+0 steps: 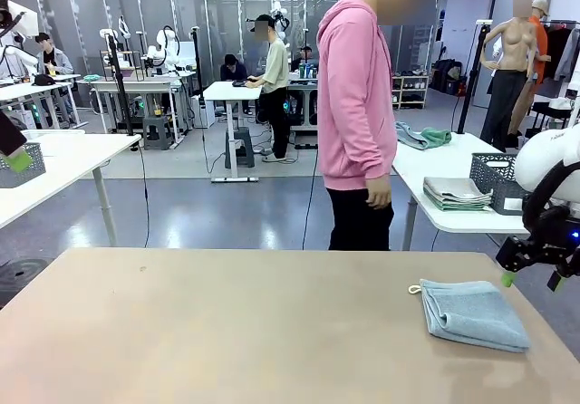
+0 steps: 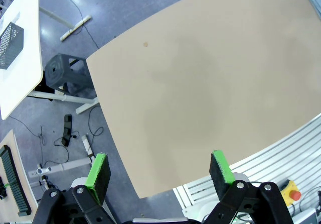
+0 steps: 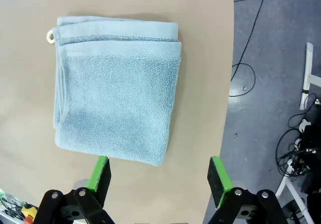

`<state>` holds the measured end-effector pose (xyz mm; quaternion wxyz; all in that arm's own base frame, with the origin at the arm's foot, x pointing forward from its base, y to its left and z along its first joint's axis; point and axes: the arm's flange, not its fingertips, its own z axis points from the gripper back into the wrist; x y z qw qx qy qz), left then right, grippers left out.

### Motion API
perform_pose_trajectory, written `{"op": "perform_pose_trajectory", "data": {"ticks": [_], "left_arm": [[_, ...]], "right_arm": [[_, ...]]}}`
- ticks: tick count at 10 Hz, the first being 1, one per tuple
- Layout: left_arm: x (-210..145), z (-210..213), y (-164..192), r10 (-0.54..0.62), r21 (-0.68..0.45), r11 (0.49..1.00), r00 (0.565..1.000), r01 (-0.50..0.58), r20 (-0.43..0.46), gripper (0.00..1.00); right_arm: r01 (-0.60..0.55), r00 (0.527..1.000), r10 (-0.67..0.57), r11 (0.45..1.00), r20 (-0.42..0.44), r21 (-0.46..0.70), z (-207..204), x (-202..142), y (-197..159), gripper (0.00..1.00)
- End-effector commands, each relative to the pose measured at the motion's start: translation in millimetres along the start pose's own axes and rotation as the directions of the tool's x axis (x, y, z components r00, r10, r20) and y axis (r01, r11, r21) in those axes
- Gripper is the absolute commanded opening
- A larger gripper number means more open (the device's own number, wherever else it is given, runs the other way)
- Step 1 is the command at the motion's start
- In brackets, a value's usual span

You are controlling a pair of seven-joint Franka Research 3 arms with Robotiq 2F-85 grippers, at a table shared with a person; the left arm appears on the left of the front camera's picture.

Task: Fold the towels and place them in the basket.
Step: When a person lays out a Towel with hook on the table, fold it in half twice.

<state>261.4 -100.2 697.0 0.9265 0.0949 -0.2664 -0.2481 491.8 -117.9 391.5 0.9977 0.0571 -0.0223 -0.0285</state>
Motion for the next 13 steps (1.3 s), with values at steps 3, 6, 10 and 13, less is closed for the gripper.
{"op": "perform_pose_trajectory", "data": {"ticks": [3,6,10,13], "left_arm": [[0,0,0,0.0,0.0,1.0,1.0,0.0,0.0,1.0],[24,49,35,-0.02,0.095,0.995,1.0,0.018,0.013,1.0],[15,103,63,0.113,-0.032,0.993,0.985,-0.11,0.132,1.0],[7,112,60,0.118,-0.111,0.989,0.973,-0.097,0.198,1.0]], "right_arm": [[0.0,1.0,0.0,1.0,0.0,0.0,0,0,0,0.97],[-0.208,0.961,0.206,0.978,0.186,-0.011,130,-25,25,0.97],[-0.435,0.83,0.427,0.898,0.358,-0.063,289,-91,77,0.97],[-0.537,0.73,0.556,0.826,0.399,-0.169,334,-139,118,0.97]]}}
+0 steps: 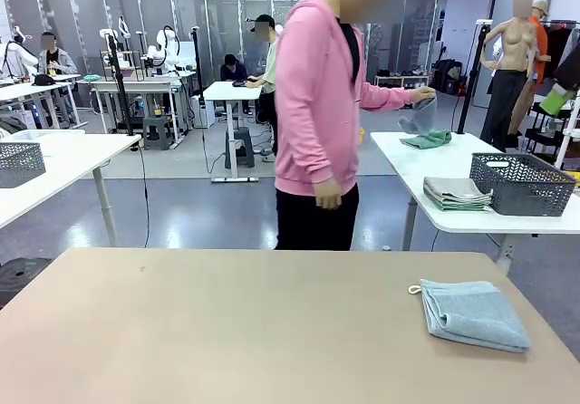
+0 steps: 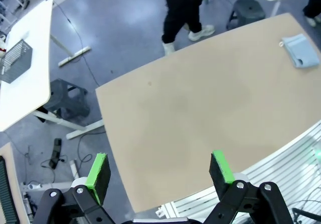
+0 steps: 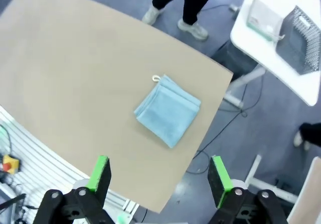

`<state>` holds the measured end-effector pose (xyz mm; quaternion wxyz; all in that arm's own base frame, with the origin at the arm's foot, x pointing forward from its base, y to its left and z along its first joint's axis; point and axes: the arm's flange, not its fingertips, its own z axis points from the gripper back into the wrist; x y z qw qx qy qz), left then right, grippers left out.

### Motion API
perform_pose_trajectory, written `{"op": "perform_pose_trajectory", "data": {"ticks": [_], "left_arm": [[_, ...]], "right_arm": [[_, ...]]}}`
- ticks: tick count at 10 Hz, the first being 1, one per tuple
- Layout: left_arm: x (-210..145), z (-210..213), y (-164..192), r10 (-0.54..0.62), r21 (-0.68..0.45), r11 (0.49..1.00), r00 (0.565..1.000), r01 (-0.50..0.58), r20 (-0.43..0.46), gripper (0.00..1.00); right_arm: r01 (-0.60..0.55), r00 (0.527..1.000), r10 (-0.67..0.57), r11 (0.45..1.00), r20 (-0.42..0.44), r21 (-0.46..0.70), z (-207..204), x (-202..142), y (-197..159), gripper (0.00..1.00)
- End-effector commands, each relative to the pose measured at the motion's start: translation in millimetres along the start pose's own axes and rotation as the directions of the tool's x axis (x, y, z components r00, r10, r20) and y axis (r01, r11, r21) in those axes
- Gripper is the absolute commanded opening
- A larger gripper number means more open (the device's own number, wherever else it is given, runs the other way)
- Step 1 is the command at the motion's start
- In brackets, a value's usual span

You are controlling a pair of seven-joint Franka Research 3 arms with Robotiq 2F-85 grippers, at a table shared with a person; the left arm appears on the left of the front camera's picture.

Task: Fold the towels and place them in the basket.
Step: When a person lays out a Towel with hook on the table, fold it in half twice.

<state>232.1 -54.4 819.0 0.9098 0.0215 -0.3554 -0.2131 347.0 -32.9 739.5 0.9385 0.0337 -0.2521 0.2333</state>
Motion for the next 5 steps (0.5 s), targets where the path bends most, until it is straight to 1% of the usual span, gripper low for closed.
{"op": "perform_pose_trajectory", "data": {"ticks": [1,3,5], "left_arm": [[-7,-9,-4,-0.001,-0.042,0.999,1.0,0.001,-0.001,1.0],[-13,-16,-4,0.001,-0.053,0.999,1.0,-0.001,0.001,1.0],[-16,-17,-5,-0.002,-0.057,0.998,1.0,0.002,0.004,1.0]], "right_arm": [[-0.06,0.998,0.061,0.998,0.02,-0.03,7,-7,16,0.97],[-0.083,0.995,0.085,0.996,0.044,-0.04,25,-15,34,0.97],[-0.084,0.994,0.087,0.995,0.065,-0.044,36,-21,43,0.97]]}}
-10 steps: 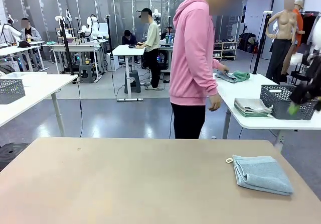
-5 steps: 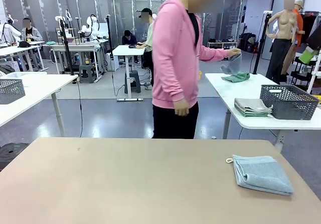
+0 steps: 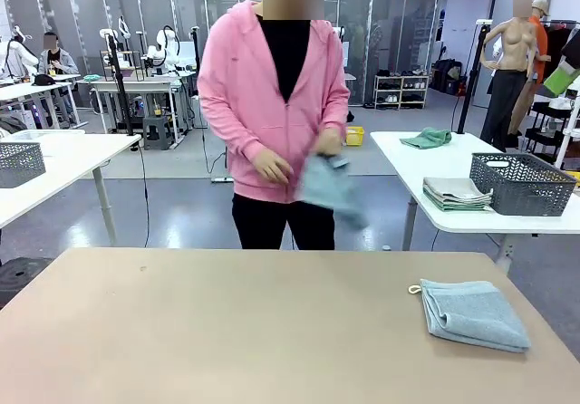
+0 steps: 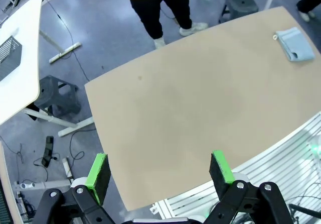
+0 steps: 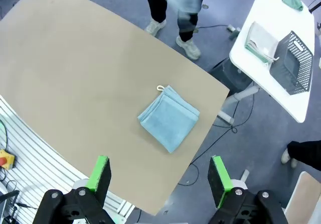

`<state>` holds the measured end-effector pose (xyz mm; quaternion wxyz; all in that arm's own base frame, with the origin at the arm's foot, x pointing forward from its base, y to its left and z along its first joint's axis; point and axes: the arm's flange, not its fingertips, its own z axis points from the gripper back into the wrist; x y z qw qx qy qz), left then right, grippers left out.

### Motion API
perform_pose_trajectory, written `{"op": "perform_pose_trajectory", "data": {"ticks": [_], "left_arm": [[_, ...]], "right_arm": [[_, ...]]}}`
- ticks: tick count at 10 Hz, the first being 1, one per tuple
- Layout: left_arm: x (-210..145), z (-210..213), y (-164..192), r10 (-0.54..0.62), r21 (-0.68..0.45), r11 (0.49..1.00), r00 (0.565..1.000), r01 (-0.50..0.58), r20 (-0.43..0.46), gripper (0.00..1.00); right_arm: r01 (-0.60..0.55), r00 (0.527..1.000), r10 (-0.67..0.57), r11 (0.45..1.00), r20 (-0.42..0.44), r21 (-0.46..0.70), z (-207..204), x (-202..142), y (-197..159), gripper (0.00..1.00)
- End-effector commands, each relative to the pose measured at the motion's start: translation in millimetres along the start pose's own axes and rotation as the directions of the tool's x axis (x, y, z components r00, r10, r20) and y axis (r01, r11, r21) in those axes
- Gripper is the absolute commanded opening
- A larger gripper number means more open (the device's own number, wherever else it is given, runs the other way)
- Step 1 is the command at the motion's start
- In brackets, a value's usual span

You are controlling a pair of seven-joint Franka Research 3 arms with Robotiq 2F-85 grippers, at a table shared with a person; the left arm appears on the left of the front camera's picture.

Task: Fold the towels and place them in the basket.
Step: When a person lays out a Towel with hook on the table, fold it in half twice.

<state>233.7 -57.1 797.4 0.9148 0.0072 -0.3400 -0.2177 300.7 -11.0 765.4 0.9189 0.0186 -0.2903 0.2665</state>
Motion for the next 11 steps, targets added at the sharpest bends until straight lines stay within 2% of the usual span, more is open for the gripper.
{"op": "perform_pose_trajectory", "data": {"ticks": [1,3,4,11], "left_arm": [[-6.7,-1.5,0.6,-0.004,-0.021,1.0,1.0,0.005,0.028,1.0],[-10.8,-4.3,0.4,0.021,-0.006,1.0,1.0,-0.021,0.022,1.0],[-3.9,-0.6,-0.5,0.001,0.0,1.0,1.0,-0.001,-0.001,1.0],[-3.9,-0.6,-0.5,0.001,0.0,1.0,1.0,-0.001,-0.001,1.0]], "right_arm": [[0.002,1.0,-0.002,1.0,0.0,-0.006,0.1,-7.5,7.5,0.97],[0.034,0.999,-0.034,0.999,0.003,0.033,-0.6,-7.5,7.7,0.97],[-0.001,1.0,0.001,1.0,0.011,0.0,5.7,-5.0,4.7,0.97],[-0.001,1.0,0.001,1.0,0.011,0.0,5.7,-5.0,4.7,0.97]]}}
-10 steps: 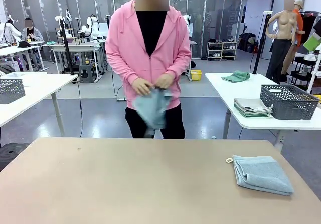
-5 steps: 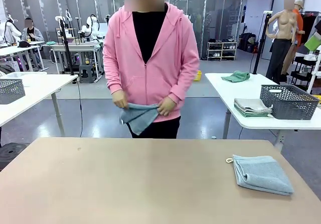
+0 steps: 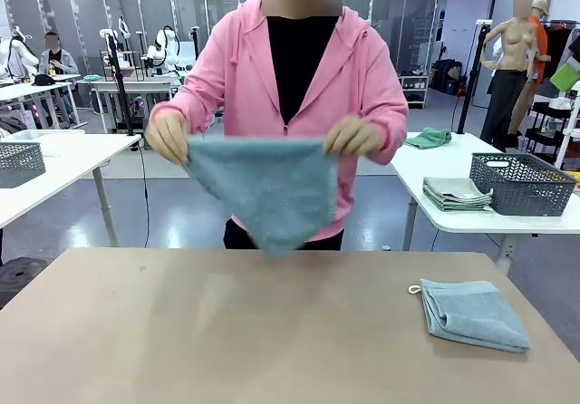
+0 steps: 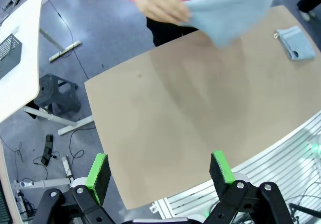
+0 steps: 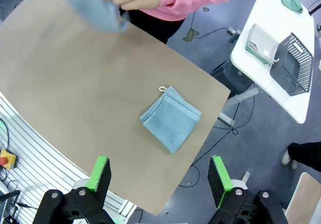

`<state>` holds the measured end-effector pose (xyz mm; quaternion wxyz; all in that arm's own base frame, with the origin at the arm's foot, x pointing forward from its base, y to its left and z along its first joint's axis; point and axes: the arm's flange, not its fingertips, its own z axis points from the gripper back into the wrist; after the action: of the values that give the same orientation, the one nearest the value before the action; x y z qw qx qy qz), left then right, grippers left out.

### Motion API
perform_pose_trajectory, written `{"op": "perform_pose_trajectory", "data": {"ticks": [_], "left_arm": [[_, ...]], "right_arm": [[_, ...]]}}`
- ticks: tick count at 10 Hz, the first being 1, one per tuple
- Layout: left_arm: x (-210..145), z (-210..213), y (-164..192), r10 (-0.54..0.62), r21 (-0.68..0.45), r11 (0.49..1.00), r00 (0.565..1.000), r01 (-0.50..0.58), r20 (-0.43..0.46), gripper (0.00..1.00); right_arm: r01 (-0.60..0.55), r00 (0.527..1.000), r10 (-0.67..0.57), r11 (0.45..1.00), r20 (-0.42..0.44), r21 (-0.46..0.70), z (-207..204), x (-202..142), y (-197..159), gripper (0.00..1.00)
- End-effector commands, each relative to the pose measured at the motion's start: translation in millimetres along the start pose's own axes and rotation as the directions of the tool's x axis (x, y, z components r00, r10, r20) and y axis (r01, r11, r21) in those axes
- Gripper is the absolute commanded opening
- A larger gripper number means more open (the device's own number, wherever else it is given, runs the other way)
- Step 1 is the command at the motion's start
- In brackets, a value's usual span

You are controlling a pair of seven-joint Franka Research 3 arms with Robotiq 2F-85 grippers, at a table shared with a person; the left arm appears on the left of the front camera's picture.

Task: Fold the towels and place them in the basket.
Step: When a person lays out a Towel with hook on the table, fold it in half twice.

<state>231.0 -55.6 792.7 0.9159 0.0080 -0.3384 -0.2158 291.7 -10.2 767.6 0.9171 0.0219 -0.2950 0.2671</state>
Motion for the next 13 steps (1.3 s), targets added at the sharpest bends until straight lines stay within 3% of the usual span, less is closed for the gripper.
{"op": "perform_pose_trajectory", "data": {"ticks": [1,13], "left_arm": [[1.5,1.2,0.0,-0.002,-0.002,1.0,1.0,0.002,0.003,1.0],[1.5,1.2,0.0,-0.002,-0.002,1.0,1.0,0.002,0.003,1.0]], "right_arm": [[-0.001,1.0,0.001,1.0,-0.001,-0.005,-0.6,-0.3,-0.2,0.97],[-0.001,1.0,0.001,1.0,-0.001,-0.005,-0.6,-0.3,-0.2,0.97]]}}
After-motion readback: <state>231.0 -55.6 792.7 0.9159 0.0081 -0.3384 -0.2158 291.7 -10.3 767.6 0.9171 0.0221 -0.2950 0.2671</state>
